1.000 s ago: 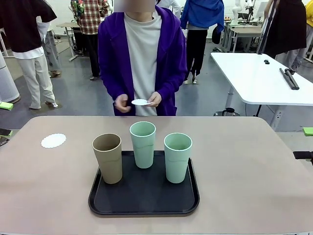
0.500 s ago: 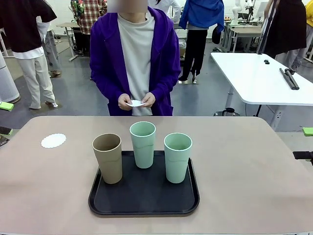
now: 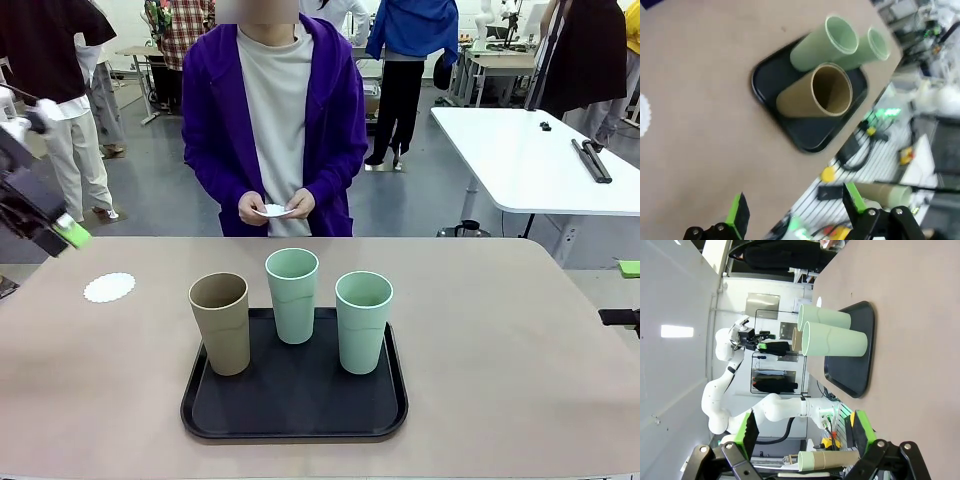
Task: Place coasters on the table and set cups on them.
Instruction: Pick up one Reusable plastic cup and place it on a coaster set by the human.
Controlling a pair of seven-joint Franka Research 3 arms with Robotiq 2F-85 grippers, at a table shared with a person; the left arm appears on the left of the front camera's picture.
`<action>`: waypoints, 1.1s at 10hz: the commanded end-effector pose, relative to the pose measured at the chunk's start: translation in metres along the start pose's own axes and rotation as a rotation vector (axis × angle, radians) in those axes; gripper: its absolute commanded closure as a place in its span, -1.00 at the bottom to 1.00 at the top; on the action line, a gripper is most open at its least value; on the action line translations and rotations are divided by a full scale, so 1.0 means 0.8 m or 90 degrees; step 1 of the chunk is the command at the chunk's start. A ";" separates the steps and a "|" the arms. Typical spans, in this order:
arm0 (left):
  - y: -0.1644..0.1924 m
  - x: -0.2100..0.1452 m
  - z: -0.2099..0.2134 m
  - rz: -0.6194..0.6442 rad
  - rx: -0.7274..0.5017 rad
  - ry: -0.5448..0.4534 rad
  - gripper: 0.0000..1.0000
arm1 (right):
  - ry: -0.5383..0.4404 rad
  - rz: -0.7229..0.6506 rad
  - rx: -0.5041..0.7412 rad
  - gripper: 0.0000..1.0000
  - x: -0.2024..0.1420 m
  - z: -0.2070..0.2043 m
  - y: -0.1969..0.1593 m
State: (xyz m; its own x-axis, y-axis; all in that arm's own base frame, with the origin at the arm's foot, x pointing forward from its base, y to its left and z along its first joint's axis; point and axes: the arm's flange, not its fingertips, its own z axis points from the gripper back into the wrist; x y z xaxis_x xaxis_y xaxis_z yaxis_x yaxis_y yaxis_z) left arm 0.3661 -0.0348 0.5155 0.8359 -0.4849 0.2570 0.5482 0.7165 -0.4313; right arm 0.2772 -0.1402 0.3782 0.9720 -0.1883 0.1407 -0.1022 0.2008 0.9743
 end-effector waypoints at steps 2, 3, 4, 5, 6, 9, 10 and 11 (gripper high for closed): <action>-0.017 0.029 -0.063 -0.166 0.176 0.163 -1.00 | -0.002 -0.002 0.007 -1.00 0.000 0.001 0.001; -0.024 0.037 -0.080 -0.190 0.200 0.199 -1.00 | -0.002 -0.002 0.007 -1.00 0.000 0.001 0.001; -0.031 0.041 -0.094 -0.207 0.207 0.218 -1.00 | -0.002 -0.002 0.007 -1.00 0.000 0.001 0.001; -0.037 0.045 -0.110 -0.221 0.210 0.231 -1.00 | -0.002 -0.002 0.007 -1.00 0.000 0.001 0.001; -0.035 0.049 -0.121 -0.228 0.208 0.219 -1.00 | -0.002 -0.002 0.007 -1.00 0.000 0.001 0.001; -0.040 0.048 -0.115 -0.235 0.197 0.238 -1.00 | -0.002 -0.002 0.007 -1.00 0.000 0.001 0.001; -0.040 0.048 -0.115 -0.235 0.197 0.238 -1.00 | -0.002 -0.002 0.007 -1.00 0.000 0.001 0.001; -0.040 0.048 -0.115 -0.235 0.197 0.238 -1.00 | -0.002 -0.002 0.007 -1.00 0.000 0.001 0.001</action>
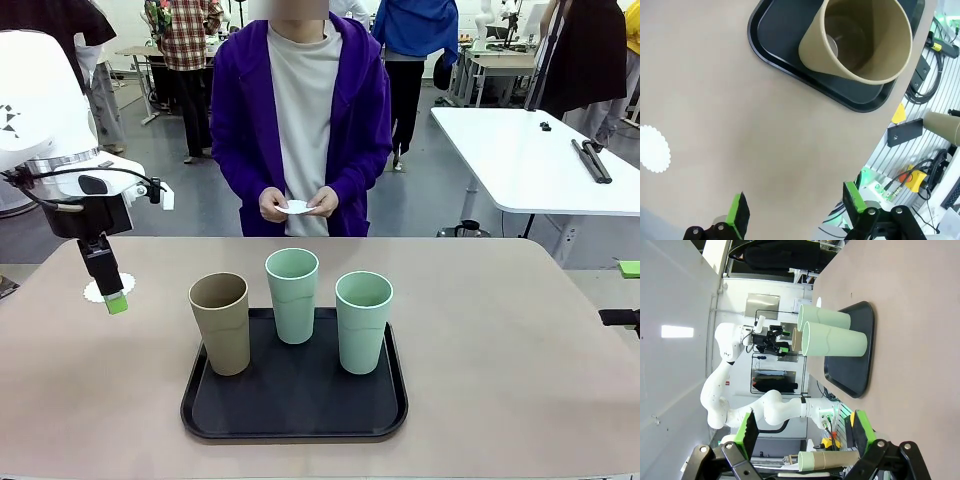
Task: Place coasters on the table and set cups on them.
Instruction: Pick up one Reusable plastic cup and place it on a coaster set by the human.
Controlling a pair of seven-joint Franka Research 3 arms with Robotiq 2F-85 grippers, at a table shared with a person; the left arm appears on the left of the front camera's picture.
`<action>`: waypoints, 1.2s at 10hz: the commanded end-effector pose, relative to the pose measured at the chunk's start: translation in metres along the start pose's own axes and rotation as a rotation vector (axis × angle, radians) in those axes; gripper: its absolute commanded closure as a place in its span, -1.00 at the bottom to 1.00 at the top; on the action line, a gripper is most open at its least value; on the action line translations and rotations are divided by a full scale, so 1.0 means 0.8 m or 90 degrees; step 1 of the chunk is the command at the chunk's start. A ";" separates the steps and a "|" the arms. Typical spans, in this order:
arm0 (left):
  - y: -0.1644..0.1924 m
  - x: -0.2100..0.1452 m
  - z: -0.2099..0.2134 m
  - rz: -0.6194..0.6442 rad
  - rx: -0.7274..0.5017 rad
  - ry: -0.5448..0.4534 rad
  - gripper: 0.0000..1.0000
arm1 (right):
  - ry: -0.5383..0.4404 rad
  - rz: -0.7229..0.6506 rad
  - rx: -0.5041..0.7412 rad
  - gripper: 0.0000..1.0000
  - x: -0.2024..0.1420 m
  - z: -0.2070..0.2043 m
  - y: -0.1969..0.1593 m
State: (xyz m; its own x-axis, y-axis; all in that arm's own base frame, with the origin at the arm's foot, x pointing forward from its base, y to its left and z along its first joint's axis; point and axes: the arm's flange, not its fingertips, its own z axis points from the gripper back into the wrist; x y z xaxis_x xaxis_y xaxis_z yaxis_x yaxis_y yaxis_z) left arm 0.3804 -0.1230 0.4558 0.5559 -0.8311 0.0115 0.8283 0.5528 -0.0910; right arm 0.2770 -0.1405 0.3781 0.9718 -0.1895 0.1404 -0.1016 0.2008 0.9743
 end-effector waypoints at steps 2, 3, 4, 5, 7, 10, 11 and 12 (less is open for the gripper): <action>-0.005 -0.009 -0.004 -0.082 -0.012 -0.088 -1.00 | -0.002 -0.001 0.007 -1.00 0.000 0.001 0.001; -0.013 -0.019 -0.013 -0.202 -0.006 -0.161 -1.00 | -0.002 -0.001 0.007 -1.00 0.000 0.001 0.001; -0.013 -0.028 -0.015 -0.289 -0.049 -0.221 -1.00 | -0.002 -0.001 0.007 -1.00 0.000 0.001 0.001; -0.005 -0.037 -0.014 -0.341 -0.080 -0.268 -1.00 | -0.002 -0.001 0.007 -1.00 0.000 0.001 0.001; 0.022 -0.060 -0.009 -0.404 -0.151 -0.409 -1.00 | -0.002 -0.001 0.007 -1.00 0.000 0.001 0.001; 0.077 -0.074 -0.033 -0.451 -0.223 -0.611 -1.00 | -0.002 -0.001 0.007 -1.00 0.000 0.001 0.001; 0.090 -0.078 -0.050 -0.455 -0.207 -0.673 -1.00 | -0.002 -0.001 0.007 -1.00 0.000 0.001 0.001; 0.094 -0.078 -0.066 -0.435 -0.183 -0.697 -1.00 | -0.002 -0.001 0.007 -1.00 0.000 0.001 0.001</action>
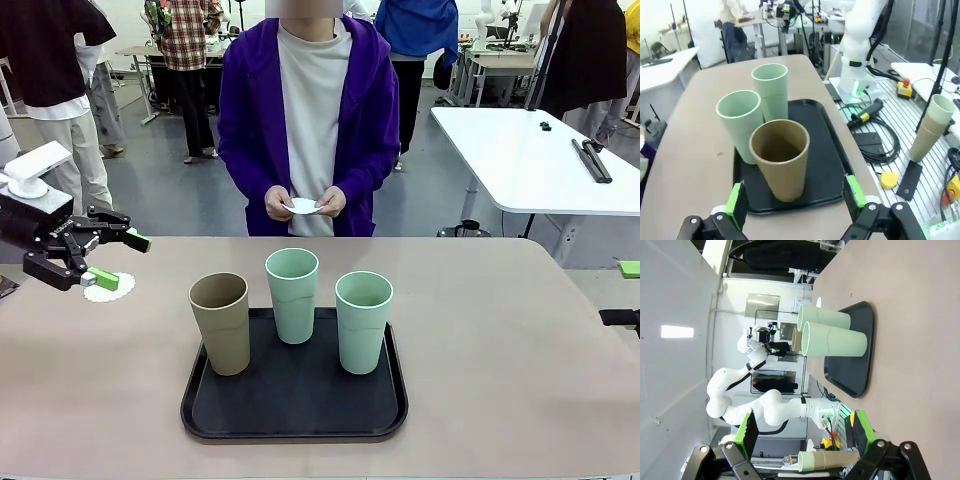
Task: Place coasters on the table and set cups on them.
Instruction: Pick up one Reusable plastic cup and place it on a coaster set by the human.
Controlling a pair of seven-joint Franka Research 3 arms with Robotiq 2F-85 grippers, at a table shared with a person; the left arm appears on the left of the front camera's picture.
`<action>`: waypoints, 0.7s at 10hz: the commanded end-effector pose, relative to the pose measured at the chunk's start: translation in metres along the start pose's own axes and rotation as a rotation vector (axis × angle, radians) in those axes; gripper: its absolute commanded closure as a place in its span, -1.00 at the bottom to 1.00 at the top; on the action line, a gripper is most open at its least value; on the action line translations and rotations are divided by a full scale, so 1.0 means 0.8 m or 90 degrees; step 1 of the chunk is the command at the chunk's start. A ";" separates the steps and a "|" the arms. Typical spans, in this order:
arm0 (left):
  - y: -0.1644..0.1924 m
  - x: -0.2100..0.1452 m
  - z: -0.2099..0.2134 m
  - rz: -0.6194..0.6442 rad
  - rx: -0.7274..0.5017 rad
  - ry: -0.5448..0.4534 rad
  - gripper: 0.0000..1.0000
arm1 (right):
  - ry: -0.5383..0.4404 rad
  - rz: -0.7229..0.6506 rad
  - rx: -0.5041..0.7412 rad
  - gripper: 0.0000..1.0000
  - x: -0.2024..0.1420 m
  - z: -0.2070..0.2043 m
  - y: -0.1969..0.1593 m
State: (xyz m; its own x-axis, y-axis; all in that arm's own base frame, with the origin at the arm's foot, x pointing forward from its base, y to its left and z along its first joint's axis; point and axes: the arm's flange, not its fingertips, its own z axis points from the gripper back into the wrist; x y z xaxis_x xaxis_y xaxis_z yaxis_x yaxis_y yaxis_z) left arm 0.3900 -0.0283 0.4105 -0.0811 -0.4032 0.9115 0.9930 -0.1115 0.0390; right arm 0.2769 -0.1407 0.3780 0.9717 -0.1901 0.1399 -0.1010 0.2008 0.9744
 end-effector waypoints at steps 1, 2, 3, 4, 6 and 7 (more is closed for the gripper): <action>0.017 -0.032 -0.019 0.001 0.028 0.000 -1.00 | -0.001 -0.001 0.007 -1.00 0.000 0.001 0.001; 0.017 -0.048 -0.024 0.010 0.051 0.008 -1.00 | -0.001 -0.001 0.007 -1.00 0.000 0.001 0.001; 0.017 -0.062 -0.028 0.024 0.058 0.009 -1.00 | -0.001 -0.001 0.007 -1.00 0.000 0.001 0.001; 0.020 -0.072 -0.035 0.040 0.047 0.009 -1.00 | -0.001 -0.001 0.007 -1.00 0.000 0.001 0.001; 0.023 -0.090 -0.052 0.065 -0.002 0.029 -1.00 | -0.001 -0.001 0.007 -1.00 0.000 0.001 0.001; 0.021 -0.090 -0.049 0.065 -0.032 0.063 -1.00 | -0.001 -0.001 0.007 -1.00 0.000 0.001 0.001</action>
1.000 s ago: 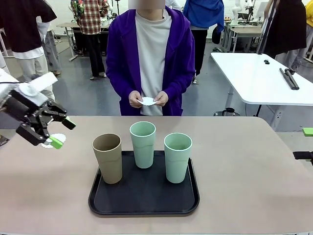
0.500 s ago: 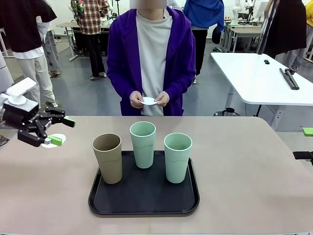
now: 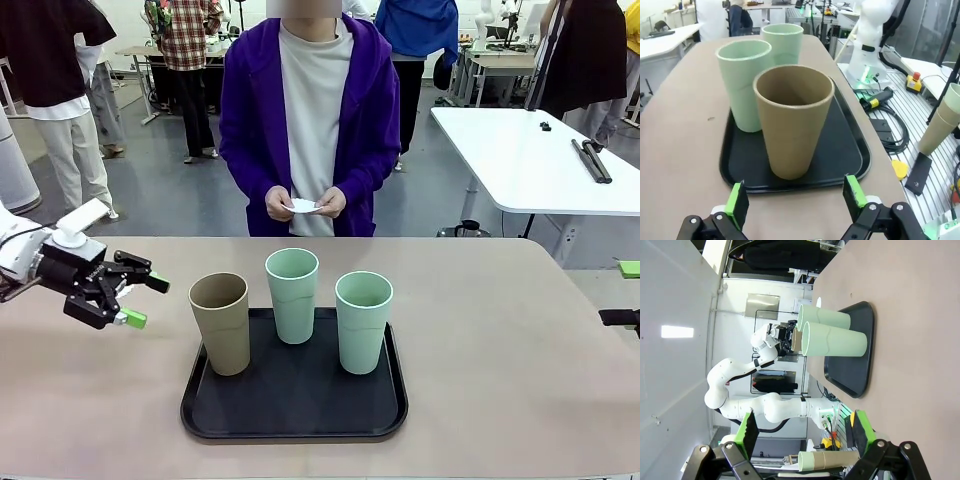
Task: Place coasters on the table and set cups on them.
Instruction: Pick up one Reusable plastic cup and place it on a coaster set by the human.
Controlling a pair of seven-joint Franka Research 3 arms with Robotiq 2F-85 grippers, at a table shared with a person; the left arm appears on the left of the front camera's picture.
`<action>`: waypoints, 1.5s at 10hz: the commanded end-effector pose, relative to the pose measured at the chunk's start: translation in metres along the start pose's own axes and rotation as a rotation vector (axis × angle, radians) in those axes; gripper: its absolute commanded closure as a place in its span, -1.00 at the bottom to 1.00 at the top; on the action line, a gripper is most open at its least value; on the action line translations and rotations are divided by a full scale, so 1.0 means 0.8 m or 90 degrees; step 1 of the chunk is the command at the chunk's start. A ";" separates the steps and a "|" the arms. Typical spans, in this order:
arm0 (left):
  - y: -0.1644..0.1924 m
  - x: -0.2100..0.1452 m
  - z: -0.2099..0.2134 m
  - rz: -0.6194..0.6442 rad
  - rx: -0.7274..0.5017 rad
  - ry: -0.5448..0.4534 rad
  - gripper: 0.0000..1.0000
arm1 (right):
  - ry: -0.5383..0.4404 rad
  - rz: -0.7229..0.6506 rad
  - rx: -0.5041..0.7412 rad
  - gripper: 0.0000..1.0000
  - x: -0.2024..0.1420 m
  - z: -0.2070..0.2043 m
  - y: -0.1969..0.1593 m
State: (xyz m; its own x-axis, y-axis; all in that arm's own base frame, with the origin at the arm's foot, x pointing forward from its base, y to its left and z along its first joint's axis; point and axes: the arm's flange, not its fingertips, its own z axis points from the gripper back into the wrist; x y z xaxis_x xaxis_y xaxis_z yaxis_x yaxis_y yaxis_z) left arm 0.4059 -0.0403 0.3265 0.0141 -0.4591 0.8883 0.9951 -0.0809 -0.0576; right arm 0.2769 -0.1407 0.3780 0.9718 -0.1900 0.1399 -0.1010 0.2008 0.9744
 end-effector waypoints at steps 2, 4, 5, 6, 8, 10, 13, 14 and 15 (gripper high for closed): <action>0.000 0.005 0.009 -0.003 0.021 -0.013 -1.00 | -0.001 -0.001 0.007 -1.00 0.000 0.001 0.001; 0.000 0.005 0.009 -0.003 0.021 -0.013 -1.00 | -0.001 -0.001 0.007 -1.00 0.000 0.001 0.001; 0.000 0.005 0.009 -0.003 0.021 -0.013 -1.00 | -0.001 -0.001 0.007 -1.00 0.000 0.001 0.001; 0.001 0.001 0.009 0.000 0.013 -0.002 -1.00 | -0.001 -0.001 0.007 -1.00 0.000 0.001 0.001; 0.009 -0.008 -0.003 -0.036 -0.001 -0.087 -1.00 | -0.001 -0.001 0.007 -1.00 0.000 0.001 0.001; 0.011 -0.021 -0.016 -0.052 0.004 -0.106 -1.00 | -0.001 -0.001 0.007 -1.00 0.000 0.001 0.001; 0.025 -0.050 -0.037 0.001 0.018 -0.148 -1.00 | -0.001 -0.001 0.007 -1.00 0.000 0.001 0.001; 0.031 -0.056 -0.044 0.009 0.020 -0.168 -1.00 | -0.001 -0.001 0.007 -1.00 0.000 0.001 0.001; 0.034 -0.059 -0.050 0.011 0.016 -0.183 -1.00 | -0.001 -0.001 0.007 -1.00 0.000 0.001 0.001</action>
State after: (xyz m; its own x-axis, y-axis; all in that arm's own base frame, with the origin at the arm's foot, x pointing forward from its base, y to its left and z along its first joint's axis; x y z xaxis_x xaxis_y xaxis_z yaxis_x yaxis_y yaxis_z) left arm 0.4220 -0.0520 0.2683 0.0888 -0.2474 0.9648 0.9932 -0.0511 -0.1045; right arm 0.2769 -0.1406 0.3780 0.9718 -0.1898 0.1398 -0.1010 0.2008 0.9744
